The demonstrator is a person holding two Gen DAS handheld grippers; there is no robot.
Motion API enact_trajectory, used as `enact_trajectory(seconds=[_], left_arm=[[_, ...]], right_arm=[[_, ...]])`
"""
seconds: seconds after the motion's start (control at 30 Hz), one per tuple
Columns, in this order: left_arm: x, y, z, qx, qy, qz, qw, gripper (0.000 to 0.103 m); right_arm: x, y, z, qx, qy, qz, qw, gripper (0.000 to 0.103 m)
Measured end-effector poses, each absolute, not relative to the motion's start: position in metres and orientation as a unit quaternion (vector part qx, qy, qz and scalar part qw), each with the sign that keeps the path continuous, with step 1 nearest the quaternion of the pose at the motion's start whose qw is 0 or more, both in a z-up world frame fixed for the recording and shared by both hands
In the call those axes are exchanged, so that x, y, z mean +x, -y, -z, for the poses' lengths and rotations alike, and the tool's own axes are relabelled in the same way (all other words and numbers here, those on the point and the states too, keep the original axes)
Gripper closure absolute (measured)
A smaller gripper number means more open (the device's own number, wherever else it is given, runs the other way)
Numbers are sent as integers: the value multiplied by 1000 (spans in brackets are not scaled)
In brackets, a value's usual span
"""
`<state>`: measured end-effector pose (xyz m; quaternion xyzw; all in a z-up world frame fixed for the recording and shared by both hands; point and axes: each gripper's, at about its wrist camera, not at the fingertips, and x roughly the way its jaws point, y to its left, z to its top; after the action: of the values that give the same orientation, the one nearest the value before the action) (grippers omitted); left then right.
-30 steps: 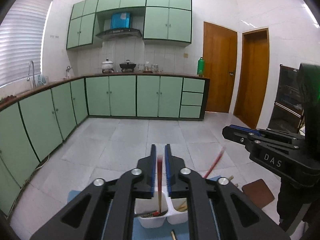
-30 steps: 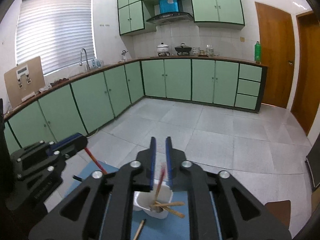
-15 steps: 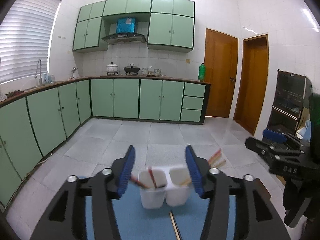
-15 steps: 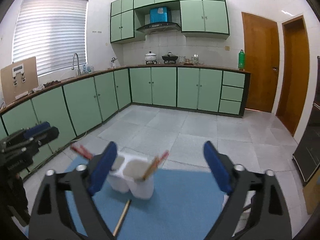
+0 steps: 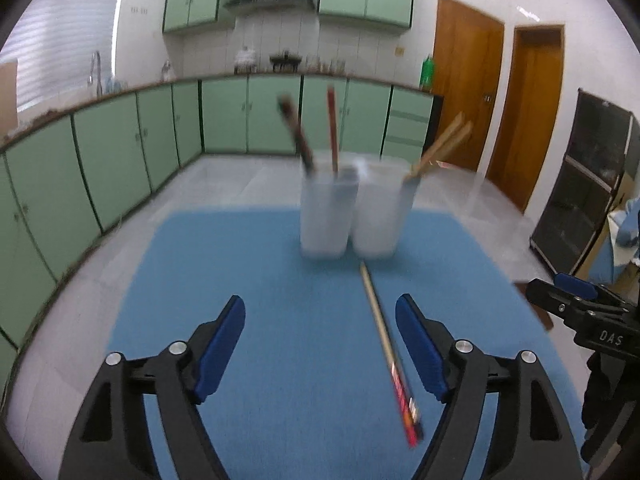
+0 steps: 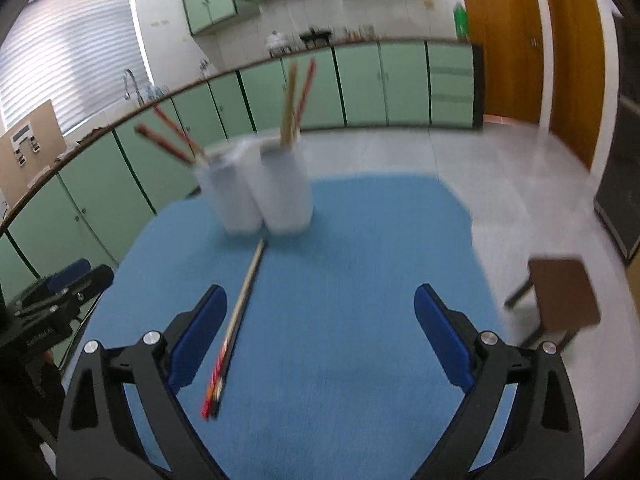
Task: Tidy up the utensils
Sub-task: 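Move both open tools back over the last two chopsticks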
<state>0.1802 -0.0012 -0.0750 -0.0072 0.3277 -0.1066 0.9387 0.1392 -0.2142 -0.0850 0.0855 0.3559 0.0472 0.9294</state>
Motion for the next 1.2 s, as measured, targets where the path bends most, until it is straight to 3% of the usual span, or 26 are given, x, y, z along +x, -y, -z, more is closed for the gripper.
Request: enact_trajectory(seconds=[0.33, 0.67, 0.8, 1.2], left_arm=[[155, 1, 143, 13, -405, 93, 909, 26], [142, -17, 166, 16, -434, 66, 898, 24], [143, -23, 166, 9, -433, 58, 900, 24], [149, -21, 170, 11, -435, 56, 899, 23]], right_arm=[[112, 182, 152, 67, -429, -52, 899, 11], [102, 151, 167, 36, -444, -70, 892, 11], [103, 139, 167, 21, -444, -76, 892, 23], [110, 129, 168, -7, -443, -63, 894, 34]])
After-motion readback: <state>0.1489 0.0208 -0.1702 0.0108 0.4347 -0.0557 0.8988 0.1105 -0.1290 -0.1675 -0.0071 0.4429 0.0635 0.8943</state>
